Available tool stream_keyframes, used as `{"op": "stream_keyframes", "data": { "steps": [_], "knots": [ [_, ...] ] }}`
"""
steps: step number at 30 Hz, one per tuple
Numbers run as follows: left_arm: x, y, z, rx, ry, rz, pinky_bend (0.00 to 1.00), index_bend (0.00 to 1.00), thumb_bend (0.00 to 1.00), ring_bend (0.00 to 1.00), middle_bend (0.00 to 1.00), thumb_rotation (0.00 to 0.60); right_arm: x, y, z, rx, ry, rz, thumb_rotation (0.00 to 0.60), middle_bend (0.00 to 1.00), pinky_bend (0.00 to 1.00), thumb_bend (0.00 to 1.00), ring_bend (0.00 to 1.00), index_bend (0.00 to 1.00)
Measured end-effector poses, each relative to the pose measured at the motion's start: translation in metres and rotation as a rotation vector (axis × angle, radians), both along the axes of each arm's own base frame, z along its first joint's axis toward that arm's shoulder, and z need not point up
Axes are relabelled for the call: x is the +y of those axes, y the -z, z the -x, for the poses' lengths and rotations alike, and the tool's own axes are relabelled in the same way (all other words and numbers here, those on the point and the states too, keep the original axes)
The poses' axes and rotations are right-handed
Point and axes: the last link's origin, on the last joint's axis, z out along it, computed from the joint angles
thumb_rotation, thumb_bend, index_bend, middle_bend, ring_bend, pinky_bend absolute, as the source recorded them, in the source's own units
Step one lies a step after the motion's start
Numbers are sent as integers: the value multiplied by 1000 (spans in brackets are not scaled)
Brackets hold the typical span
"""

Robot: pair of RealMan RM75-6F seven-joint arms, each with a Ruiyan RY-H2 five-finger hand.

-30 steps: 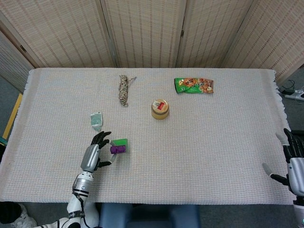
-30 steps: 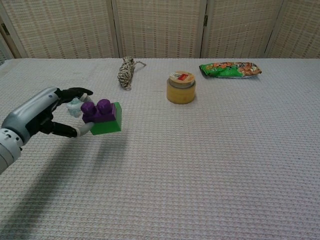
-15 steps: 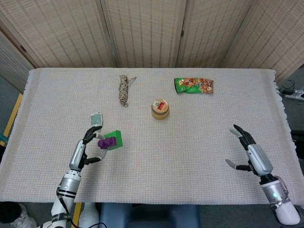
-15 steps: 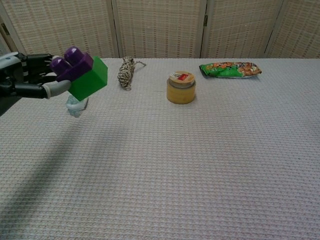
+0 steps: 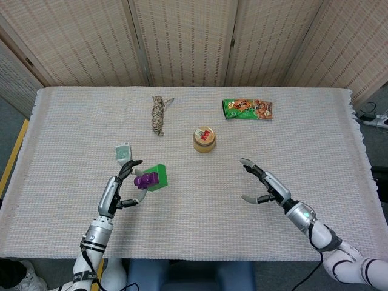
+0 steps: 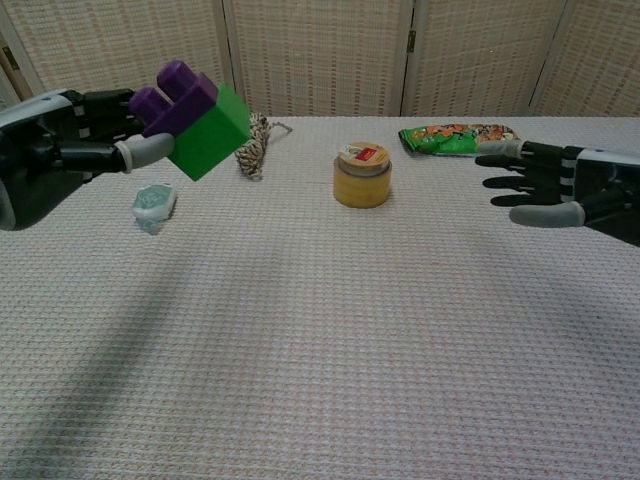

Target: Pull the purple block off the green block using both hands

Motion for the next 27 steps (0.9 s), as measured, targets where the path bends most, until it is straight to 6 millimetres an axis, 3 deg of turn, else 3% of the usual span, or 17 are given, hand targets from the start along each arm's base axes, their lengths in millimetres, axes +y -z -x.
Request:
{"op": "stream_keyframes", "data": {
  "steps": [7,14,27],
  "knots": [
    [-3,5,-8,-45,1,-16,0,776,578,0,207,600,-14,30,-31,-141,6,-109,600,0,0,294,0,24],
    [-3,21,-13,-61,-7,-17,0,776,578,0,208,600,-8,60,-52,-269,20,-183,600,0,0,295,0,29],
    [-9,46,-21,-81,3,-5,0,776,577,0,208,600,-8,61,-77,-380,-7,-180,600,0,0,294,0,58]
  ]
}}
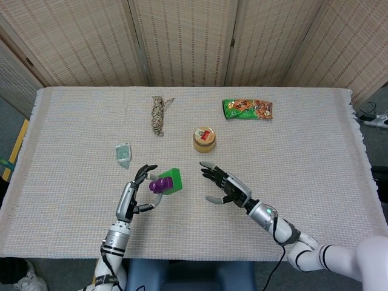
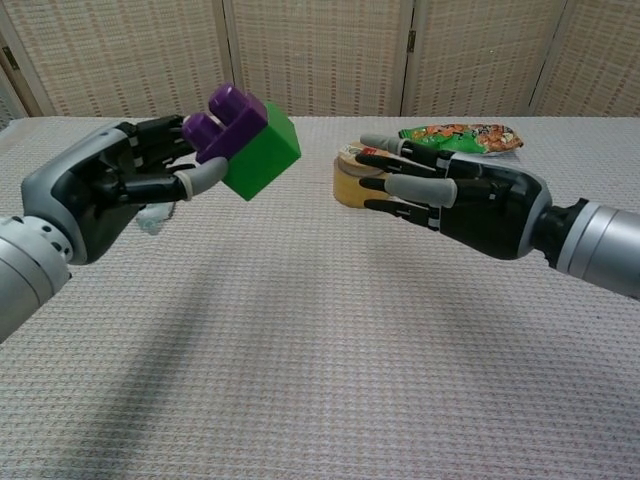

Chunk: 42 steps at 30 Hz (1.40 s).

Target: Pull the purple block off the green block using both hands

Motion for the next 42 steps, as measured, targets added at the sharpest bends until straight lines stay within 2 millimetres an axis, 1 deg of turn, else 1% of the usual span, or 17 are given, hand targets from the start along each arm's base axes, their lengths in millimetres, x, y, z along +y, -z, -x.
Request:
{"op": "stream_keyframes", "data": {
  "steps": [4,13,19,23,26,34,39,41,42],
  "knots": [
    [-1,7,-2,-4,7,13,0,776,577,0,208,600,2,2,-6,-18,-3,-23,600,0,0,294,0,82],
    [-7,22,-16,15,45,54,0,776,577,0,206,600,5,4,-19,-36,-29,-59,600,0,0,294,0,116],
    [-10,30,-26,14,64,65,0,775,577,0,206,600,5,2,-24,-43,-33,-82,600,0,0,294,0,166],
    [-11,34,-33,9,78,81,0,775,577,0,206,600,7,3,-24,-33,-37,-94,600,0,2,294,0,172],
    [-11,35,-38,-5,83,92,0,775,577,0,206,600,7,3,-24,-33,-36,-101,600,0,10,294,0,174],
    [-11,29,-40,-47,85,109,0,775,577,0,206,600,7,0,-23,-26,-28,-99,600,0,10,294,1,182],
    [-12,31,-40,-38,88,126,0,775,577,0,206,600,7,4,-23,-10,-29,-95,600,0,10,294,4,238],
    [-13,33,-40,-22,93,139,0,775,577,0,206,600,6,6,-23,-4,-26,-94,600,0,10,294,7,276],
    [-13,33,-39,-18,95,146,0,775,577,0,207,600,6,7,-24,-1,-27,-92,600,4,10,294,11,319]
  ]
}}
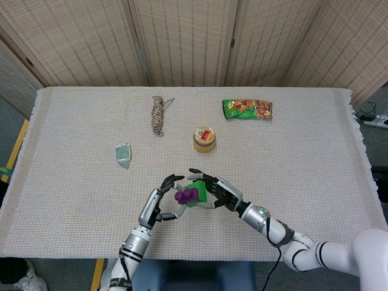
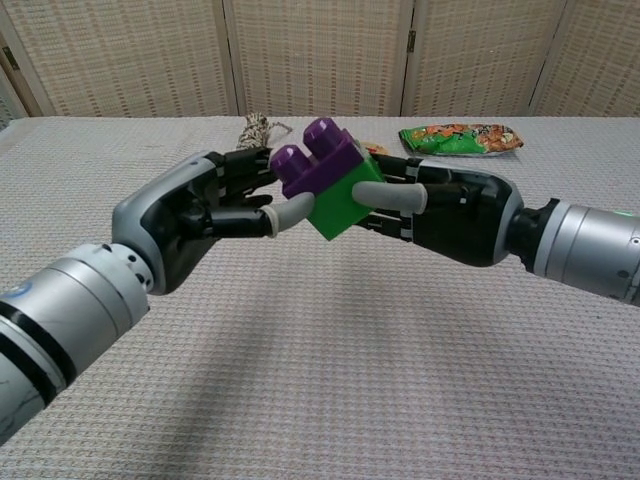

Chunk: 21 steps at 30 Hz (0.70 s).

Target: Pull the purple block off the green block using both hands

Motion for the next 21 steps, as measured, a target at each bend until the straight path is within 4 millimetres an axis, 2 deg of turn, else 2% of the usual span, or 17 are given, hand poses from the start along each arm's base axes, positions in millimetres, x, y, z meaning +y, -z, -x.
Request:
{"op": "stream_keyframes", "data": {
  "steps": [4,10,16,21],
  "knots": [
    [-1,1,1,19,4,15,0,775,578,0,207,600,-1,3,0,14,9,15,600,50,17,294,35,505],
    [0,-1,2,7,-1,15,0,775,577,0,206,600,-3,5,0,36,33,44,600,138,40,294,77,704],
    [2,-11,-2,-38,19,-16,0,775,577,0,206,600,-2,6,0,66,45,63,600,229,50,294,121,856],
    [4,-21,-4,-61,38,-27,0,775,578,0,207,600,-1,8,0,80,45,68,600,262,55,294,151,906]
  ]
}}
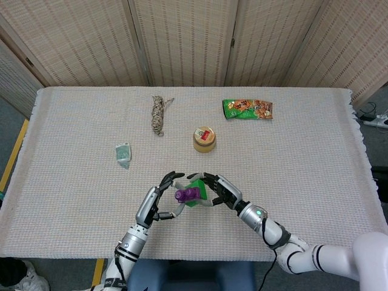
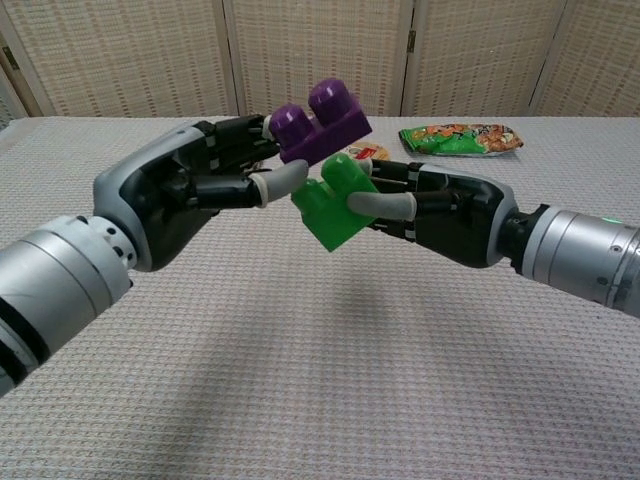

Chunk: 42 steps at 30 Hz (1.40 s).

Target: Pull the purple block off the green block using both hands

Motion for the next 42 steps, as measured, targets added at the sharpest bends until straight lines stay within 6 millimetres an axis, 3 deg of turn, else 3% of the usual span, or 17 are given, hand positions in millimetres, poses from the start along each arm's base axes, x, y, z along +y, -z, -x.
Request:
{"op": "stream_keyframes", "data": {
  "steps": [9,16,22,31,35,42],
  "knots": [
    [9,-16,5,-24,-8,-67,0,775,578,0,206,600,2,-7,7,23,-10,12,600,263,55,294,148,906],
    [12,-34,25,48,-5,-93,0,775,577,0,207,600,1,-29,25,151,-56,87,600,263,55,294,148,906],
    [5,-45,65,189,-1,-91,0,775,577,21,251,600,-3,-64,50,372,-96,205,600,262,55,295,144,907],
    [7,-34,131,420,-1,-91,0,775,577,28,261,600,3,-108,86,758,-112,320,600,263,55,295,129,907],
    [14,-20,159,526,18,-83,0,775,577,26,260,600,10,-115,100,878,-100,273,600,264,51,295,125,910],
    [28,3,189,606,67,-89,0,775,577,24,260,600,13,-115,119,1014,-111,248,600,266,38,294,108,911]
  ]
}}
